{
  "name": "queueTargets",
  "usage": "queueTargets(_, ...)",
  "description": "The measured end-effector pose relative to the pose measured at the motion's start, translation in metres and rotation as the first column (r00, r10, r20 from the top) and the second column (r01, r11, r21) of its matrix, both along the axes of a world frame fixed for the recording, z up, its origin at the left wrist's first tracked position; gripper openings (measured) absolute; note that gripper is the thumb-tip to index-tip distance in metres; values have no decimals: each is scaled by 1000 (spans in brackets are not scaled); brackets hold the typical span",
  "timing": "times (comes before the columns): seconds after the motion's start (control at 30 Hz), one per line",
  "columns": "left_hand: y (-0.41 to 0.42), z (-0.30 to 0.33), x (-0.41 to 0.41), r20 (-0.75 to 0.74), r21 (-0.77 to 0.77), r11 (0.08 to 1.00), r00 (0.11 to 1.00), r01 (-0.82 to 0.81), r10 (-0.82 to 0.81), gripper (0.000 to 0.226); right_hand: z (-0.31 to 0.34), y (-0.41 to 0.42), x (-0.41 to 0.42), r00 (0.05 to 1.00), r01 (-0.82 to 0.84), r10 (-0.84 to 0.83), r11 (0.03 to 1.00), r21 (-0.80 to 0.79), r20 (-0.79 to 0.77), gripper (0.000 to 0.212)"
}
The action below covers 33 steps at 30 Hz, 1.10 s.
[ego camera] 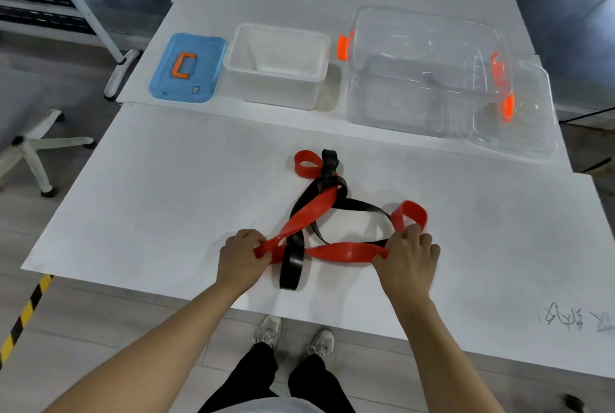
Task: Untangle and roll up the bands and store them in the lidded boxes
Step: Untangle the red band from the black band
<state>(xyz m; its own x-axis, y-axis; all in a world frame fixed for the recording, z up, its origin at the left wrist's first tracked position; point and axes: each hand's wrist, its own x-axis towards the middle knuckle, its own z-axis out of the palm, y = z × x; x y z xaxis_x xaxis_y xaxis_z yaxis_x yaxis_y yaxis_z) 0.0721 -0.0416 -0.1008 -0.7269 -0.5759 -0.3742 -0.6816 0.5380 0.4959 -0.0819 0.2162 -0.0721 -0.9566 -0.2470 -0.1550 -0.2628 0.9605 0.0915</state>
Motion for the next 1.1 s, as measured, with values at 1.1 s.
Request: queueTargets(1.1, 28, -11, 27, -104, -314, 874, 902, 370, -419, 37, -20, -145, -21, 788, 339, 42, 803, -489, 615, 48)
